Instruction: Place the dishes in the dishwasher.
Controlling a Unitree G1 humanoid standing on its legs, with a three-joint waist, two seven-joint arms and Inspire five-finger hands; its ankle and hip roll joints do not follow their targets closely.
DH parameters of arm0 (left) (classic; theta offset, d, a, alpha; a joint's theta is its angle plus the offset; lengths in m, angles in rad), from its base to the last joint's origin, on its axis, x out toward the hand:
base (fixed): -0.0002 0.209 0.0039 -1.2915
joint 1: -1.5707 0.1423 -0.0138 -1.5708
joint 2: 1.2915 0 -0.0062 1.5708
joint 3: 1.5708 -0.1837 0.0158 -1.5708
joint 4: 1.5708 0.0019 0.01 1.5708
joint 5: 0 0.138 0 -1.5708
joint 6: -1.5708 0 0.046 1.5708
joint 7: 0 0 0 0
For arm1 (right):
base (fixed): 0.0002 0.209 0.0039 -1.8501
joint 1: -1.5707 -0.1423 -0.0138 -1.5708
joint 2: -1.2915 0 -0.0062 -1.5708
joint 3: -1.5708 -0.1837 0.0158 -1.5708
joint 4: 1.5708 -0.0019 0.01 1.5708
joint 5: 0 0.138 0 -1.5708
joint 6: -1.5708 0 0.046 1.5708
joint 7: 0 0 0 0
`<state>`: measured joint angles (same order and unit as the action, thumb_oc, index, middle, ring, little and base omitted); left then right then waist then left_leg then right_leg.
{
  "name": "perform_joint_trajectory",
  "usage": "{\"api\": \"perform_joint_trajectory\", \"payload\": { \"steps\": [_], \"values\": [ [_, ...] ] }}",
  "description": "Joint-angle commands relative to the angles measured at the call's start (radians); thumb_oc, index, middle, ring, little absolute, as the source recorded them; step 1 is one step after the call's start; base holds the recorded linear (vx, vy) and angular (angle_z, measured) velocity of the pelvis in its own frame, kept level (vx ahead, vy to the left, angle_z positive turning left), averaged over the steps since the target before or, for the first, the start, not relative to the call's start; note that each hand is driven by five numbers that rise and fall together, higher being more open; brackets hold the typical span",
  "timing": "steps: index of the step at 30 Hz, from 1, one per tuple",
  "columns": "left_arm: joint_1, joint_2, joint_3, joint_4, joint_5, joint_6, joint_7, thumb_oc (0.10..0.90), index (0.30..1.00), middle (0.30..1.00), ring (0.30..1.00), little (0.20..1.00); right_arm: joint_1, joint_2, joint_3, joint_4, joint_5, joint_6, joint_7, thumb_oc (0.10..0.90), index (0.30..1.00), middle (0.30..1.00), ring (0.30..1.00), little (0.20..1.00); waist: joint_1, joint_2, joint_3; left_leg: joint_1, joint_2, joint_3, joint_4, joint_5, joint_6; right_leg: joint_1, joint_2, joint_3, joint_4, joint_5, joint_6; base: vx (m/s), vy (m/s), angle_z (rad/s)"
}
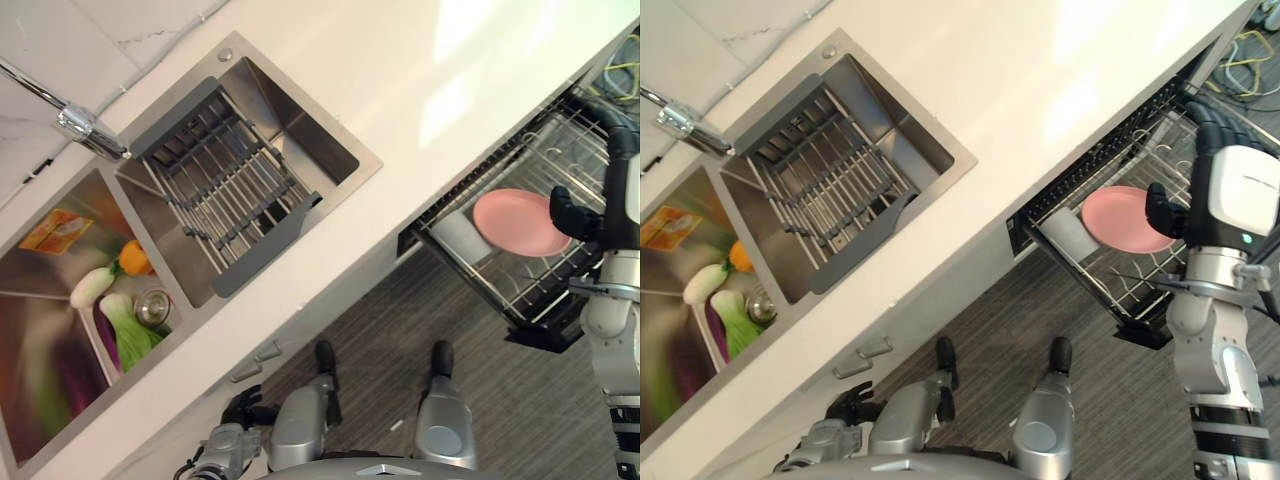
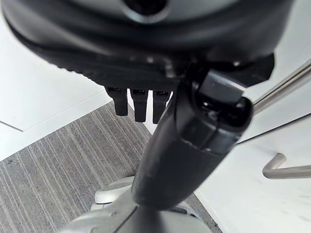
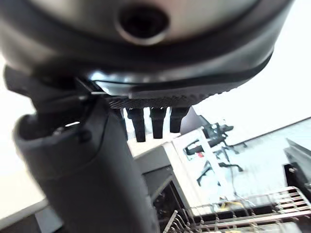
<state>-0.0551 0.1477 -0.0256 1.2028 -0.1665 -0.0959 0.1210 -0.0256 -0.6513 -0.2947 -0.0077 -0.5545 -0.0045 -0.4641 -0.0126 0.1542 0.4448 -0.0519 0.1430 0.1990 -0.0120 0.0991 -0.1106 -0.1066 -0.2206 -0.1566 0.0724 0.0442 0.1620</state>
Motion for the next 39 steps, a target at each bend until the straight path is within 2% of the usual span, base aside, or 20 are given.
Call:
{"api": "perform_joint_trajectory", "payload": {
  "steps": [1, 6, 7, 13, 14, 15, 20, 21, 23, 25, 26, 29, 32, 34, 36, 37, 38, 39],
  "values": [
    [-0.006, 0.02, 0.002, 0.027, -0.024, 0.005, -0.005, 0.8, 0.9, 0.9, 0.9, 0.9, 0.016, -0.041, -0.154, -0.036, 0.07, 0.009, -0.076, 0.8, 0.9, 0.9, 0.9, 0.9, -0.007, -0.044, -0.07, -0.039, 0.094, -0.04, 0.102, -0.059, -0.049, -0.049, -0.021, 0.0, 0.089, -0.068, 0.03, -0.01, 0.01, -0.17],
    [-0.007, 0.019, 0.013, 0.018, -0.033, 0.013, -0.01, 0.8, 0.9, 0.9, 0.9, 0.9, 0.071, 0.008, -0.213, 0.071, 0.131, 0.056, -0.105, 0.8, 0.9, 0.9, 0.9, 0.9, -0.022, -0.039, -0.063, -0.035, 0.103, -0.031, 0.101, -0.058, -0.054, -0.061, -0.019, 0.008, 0.109, -0.076, 0.028, -0.02, 0.005, -0.09],
    [-0.005, 0.015, 0.013, 0.018, -0.032, 0.025, -0.019, 0.8, 0.9, 0.9, 0.9, 0.9, 0.078, 0.061, -0.218, 0.095, 0.205, 0.061, -0.1, 0.8, 0.9, 0.9, 0.9, 0.9, -0.031, -0.032, -0.06, -0.034, 0.105, -0.028, 0.1, -0.057, -0.056, -0.065, -0.02, 0.01, 0.115, -0.079, 0.026, -0.02, 0.009, -0.06],
    [0.004, 0.021, 0.008, 0.017, -0.015, 0.031, -0.03, 0.8, 0.9, 0.9, 0.9, 0.9, 0.076, 0.08, -0.18, 0.109, 0.207, 0.053, -0.06, 0.8, 0.9, 0.9, 0.9, 0.9, -0.039, -0.011, -0.047, -0.035, 0.104, -0.022, 0.103, -0.051, -0.059, -0.08, -0.023, 0.018, 0.139, -0.086, 0.024, -0.02, 0.018, -0.11],
    [0.007, 0.02, 0.005, 0.021, -0.012, 0.032, -0.03, 0.8, 0.9, 0.9, 0.9, 0.9, 0.068, 0.085, -0.158, 0.119, 0.208, 0.046, -0.048, 0.568, 0.552, 0.552, 0.552, 0.552, -0.039, -0.007, -0.044, -0.034, 0.104, -0.02, 0.104, -0.05, -0.059, -0.081, -0.023, 0.019, 0.14, -0.086, 0.024, 0.0, 0.0, 0.0],
    [0.007, 0.02, -0.001, 0.025, -0.006, 0.032, -0.027, 0.8, 0.9, 0.9, 0.9, 0.9, 0.045, 0.086, -0.11, 0.153, 0.208, 0.044, -0.032, 0.4, 0.3, 0.3, 0.3, 0.3, -0.033, 0.004, -0.043, -0.033, 0.103, -0.018, 0.104, -0.048, -0.059, -0.079, -0.026, 0.018, 0.14, -0.086, 0.024, 0.0, 0.0, 0.0],
    [-0.002, 0.019, -0.043, 0.037, 0.029, 0.023, -0.027, 0.8, 0.9, 0.9, 0.9, 0.9, -0.113, 0.035, 0.082, 0.29, 0.186, 0.021, 0.007, 0.4, 0.3, 0.3, 0.3, 0.3, -0.008, 0.034, -0.037, -0.028, 0.099, -0.024, 0.101, -0.043, -0.06, -0.06, -0.034, 0.008, 0.132, -0.085, 0.025, 0.0, -0.003, 0.02],
    [-0.002, 0.019, -0.043, 0.037, 0.029, 0.023, -0.027, 0.8, 0.9, 0.9, 0.9, 0.9, -0.113, 0.035, 0.082, 0.29, 0.186, 0.021, 0.007, 0.4, 0.3, 0.3, 0.3, 0.3, -0.008, 0.034, -0.037, -0.028, 0.099, -0.024, 0.101, -0.043, -0.06, -0.06, -0.034, 0.008, 0.132, -0.085, 0.025, 0.0, 0.0, 0.0],
    [-0.004, 0.016, -0.06, 0.036, 0.044, 0.024, -0.026, 0.8, 0.9, 0.9, 0.9, 0.9, -0.19, 0.032, 0.157, 0.261, 0.184, 0.003, 0.049, 0.4, 0.3, 0.3, 0.3, 0.3, 0.004, 0.047, -0.032, -0.024, 0.096, -0.031, 0.102, -0.042, -0.06, -0.051, -0.04, 0.0, 0.136, -0.086, 0.025, 0.0, 0.0, 0.0],
    [-0.004, 0.015, -0.083, 0.036, 0.052, 0.02, -0.023, 0.8, 0.9, 0.9, 0.9, 0.9, -0.26, 0.025, 0.217, 0.271, 0.194, -0.01, 0.068, 0.4, 0.3, 0.3, 0.3, 0.3, 0.02, 0.056, -0.036, -0.026, 0.093, -0.038, 0.101, -0.04, -0.06, -0.044, -0.046, -0.01, 0.138, -0.087, 0.024, 0.0, -0.015, 0.06],
    [-0.002, 0.016, -0.108, 0.027, 0.053, 0.013, -0.027, 0.8, 0.9, 0.9, 0.9, 0.9, -0.345, 0.014, 0.298, 0.309, 0.188, -0.018, 0.089, 0.4, 0.3, 0.3, 0.3, 0.3, 0.042, 0.064, -0.04, -0.026, 0.09, -0.049, 0.1, -0.037, -0.061, -0.034, -0.051, -0.019, 0.14, -0.089, 0.023, 0.0, -0.026, 0.1],
    [-0.002, 0.021, -0.141, 0.002, 0.052, 0.001, -0.033, 0.8, 0.9, 0.9, 0.9, 0.9, -0.481, 0.004, 0.424, 0.36, 0.181, -0.038, 0.125, 0.4, 0.3, 0.3, 0.3, 0.3, 0.075, 0.071, -0.045, -0.031, 0.086, -0.066, 0.093, -0.028, -0.063, -0.015, -0.058, -0.045, 0.133, -0.089, 0.024, -0.03, -0.036, 0.23],
    [-0.004, 0.03, -0.161, -0.021, 0.049, -0.01, -0.039, 0.8, 0.9, 0.9, 0.9, 0.9, -0.562, 0.001, 0.487, 0.397, 0.218, -0.055, 0.156, 0.4, 0.3, 0.3, 0.3, 0.3, 0.093, 0.071, -0.045, -0.034, 0.083, -0.08, 0.095, -0.027, -0.066, -0.001, -0.062, -0.063, 0.133, -0.094, 0.025, -0.01, -0.025, 0.22],
    [-0.004, 0.03, -0.161, -0.021, 0.049, -0.01, -0.039, 0.8, 0.9, 0.9, 0.9, 0.9, -0.562, 0.001, 0.487, 0.397, 0.218, -0.055, 0.156, 0.4, 0.3, 0.3, 0.3, 0.3, 0.093, 0.071, -0.045, -0.034, 0.083, -0.08, 0.095, -0.027, -0.066, -0.001, -0.062, -0.063, 0.133, -0.094, 0.025, -0.02, -0.021, 0.23],
    [-0.008, 0.036, -0.186, -0.044, 0.023, -0.025, -0.043, 0.8, 0.9, 0.9, 0.9, 0.9, -0.645, 0.042, 0.535, 0.434, 0.265, -0.068, 0.161, 0.4, 0.3, 0.3, 0.3, 0.3, 0.132, 0.071, -0.045, -0.055, 0.078, -0.11, 0.091, -0.014, -0.069, 0.013, -0.07, -0.101, 0.127, -0.09, 0.023, -0.04, -0.055, 0.43],
    [-0.008, 0.036, -0.186, -0.044, 0.023, -0.025, -0.043, 0.8, 0.9, 0.9, 0.9, 0.9, -0.645, 0.042, 0.535, 0.434, 0.265, -0.068, 0.161, 0.4, 0.3, 0.3, 0.3, 0.3, 0.132, 0.071, -0.045, -0.055, 0.078, -0.11, 0.091, -0.014, -0.069, 0.013, -0.07, -0.101, 0.127, -0.09, 0.023, -0.01, -0.036, 0.51],
    [-0.011, 0.035, -0.199, -0.048, 0.022, -0.032, -0.045, 0.8, 0.9, 0.9, 0.9, 0.9, -0.653, 0.048, 0.552, 0.442, 0.268, -0.073, 0.163, 0.671, 0.707, 0.707, 0.707, 0.707, 0.146, 0.069, -0.048, -0.06, 0.075, -0.124, 0.088, -0.009, -0.071, 0.021, -0.072, -0.112, 0.125, -0.091, 0.022, 0.0, -0.008, 0.36],
    [-0.011, 0.035, -0.199, -0.048, 0.022, -0.032, -0.045, 0.8, 0.9, 0.9, 0.9, 0.9, -0.653, 0.048, 0.552, 0.442, 0.268, -0.073, 0.163, 0.671, 0.707, 0.707, 0.707, 0.707, 0.146, 0.069, -0.048, -0.06, 0.075, -0.124, 0.088, -0.009, -0.071, 0.021, -0.072, -0.112, 0.125, -0.091, 0.022, 0.01, -0.02, 0.56]
  ]
}}
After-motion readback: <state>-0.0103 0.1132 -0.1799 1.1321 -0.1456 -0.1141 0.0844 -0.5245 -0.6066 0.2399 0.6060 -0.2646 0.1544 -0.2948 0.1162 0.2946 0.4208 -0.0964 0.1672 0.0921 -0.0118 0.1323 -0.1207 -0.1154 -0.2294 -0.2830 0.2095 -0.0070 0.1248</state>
